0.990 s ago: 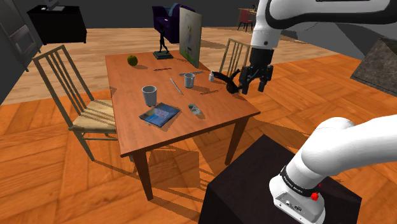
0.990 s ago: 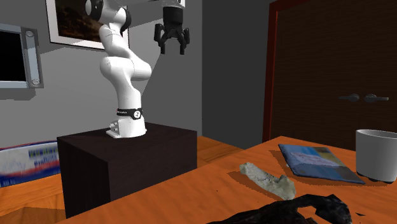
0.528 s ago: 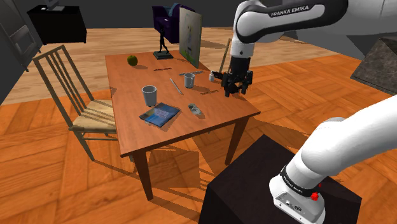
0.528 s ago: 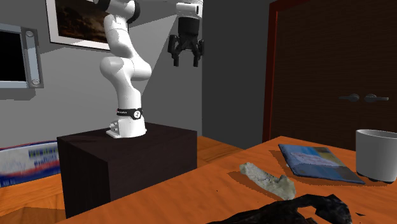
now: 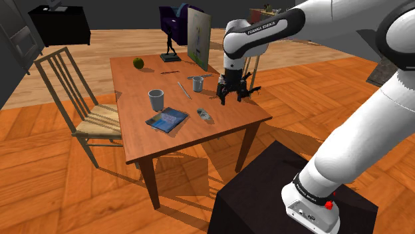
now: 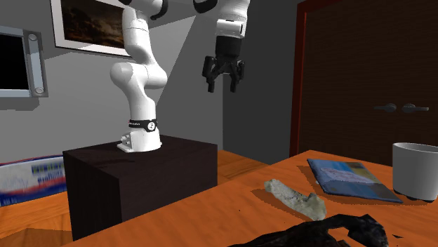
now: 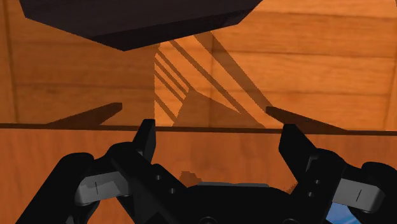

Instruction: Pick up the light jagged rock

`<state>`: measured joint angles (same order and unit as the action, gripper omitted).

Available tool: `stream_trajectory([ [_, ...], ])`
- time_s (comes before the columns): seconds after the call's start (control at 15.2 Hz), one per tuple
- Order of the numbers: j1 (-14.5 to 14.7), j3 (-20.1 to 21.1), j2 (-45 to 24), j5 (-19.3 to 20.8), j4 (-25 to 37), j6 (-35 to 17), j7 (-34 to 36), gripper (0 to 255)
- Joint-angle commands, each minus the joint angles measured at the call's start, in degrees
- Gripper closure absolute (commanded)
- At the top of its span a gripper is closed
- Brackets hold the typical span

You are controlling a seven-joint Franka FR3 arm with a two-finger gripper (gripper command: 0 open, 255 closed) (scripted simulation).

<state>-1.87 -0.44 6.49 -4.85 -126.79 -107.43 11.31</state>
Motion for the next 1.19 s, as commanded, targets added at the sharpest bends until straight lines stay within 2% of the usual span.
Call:
stream_trajectory([
  [0.0, -0.1, 0.0, -4.9, 0.4, 3.1, -1.5, 0.4, 0],
  [0.59, -0.2, -0.5, -25.8, 2.2, 19.4, -4.5, 2.2, 0],
  [1.12, -0.5, -1.4, -45.5, 3.4, 40.2, -1.9, 3.6, 0],
])
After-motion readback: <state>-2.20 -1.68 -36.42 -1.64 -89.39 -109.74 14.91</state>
